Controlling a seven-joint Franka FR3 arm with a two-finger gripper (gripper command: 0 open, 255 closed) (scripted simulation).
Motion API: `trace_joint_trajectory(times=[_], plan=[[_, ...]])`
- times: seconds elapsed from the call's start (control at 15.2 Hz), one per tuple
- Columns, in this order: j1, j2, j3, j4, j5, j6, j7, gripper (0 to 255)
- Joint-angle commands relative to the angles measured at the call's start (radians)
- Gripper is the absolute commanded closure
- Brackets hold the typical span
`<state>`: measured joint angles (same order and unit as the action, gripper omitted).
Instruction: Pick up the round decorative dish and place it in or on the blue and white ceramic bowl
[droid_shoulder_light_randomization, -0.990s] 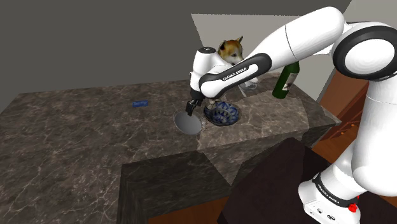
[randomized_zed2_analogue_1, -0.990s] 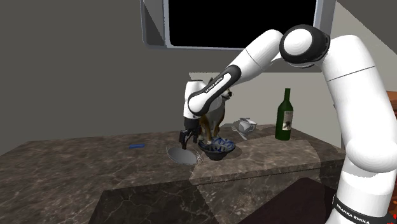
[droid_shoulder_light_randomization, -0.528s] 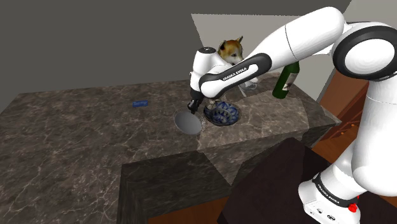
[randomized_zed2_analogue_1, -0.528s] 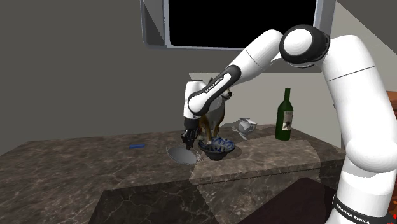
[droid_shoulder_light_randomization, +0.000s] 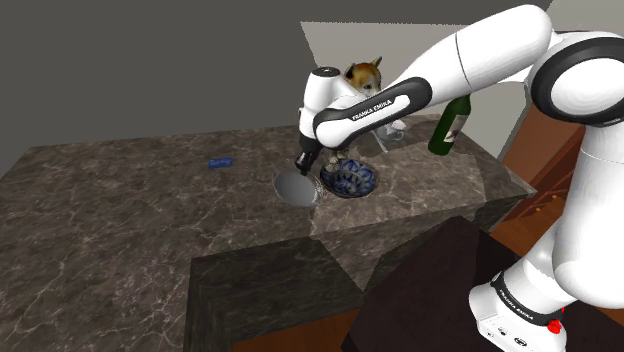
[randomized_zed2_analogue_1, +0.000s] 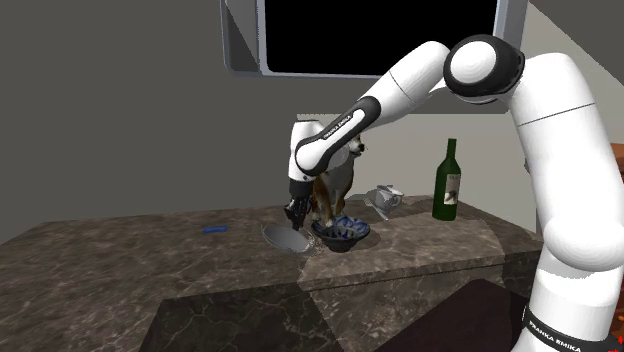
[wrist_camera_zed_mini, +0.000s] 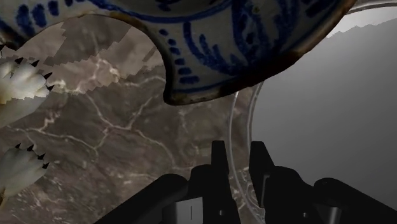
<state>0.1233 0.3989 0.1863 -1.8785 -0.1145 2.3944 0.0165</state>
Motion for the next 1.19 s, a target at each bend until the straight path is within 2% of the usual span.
trace_joint_trajectory(times=[0.0, 1.12], plan=[[-0.001, -0.012, 0.002, 0.008, 0.004, -0.019, -0.003, 255], [-0.010, -0.115, 0.016, 0.100, 0.037, -0.213, -0.026, 255]])
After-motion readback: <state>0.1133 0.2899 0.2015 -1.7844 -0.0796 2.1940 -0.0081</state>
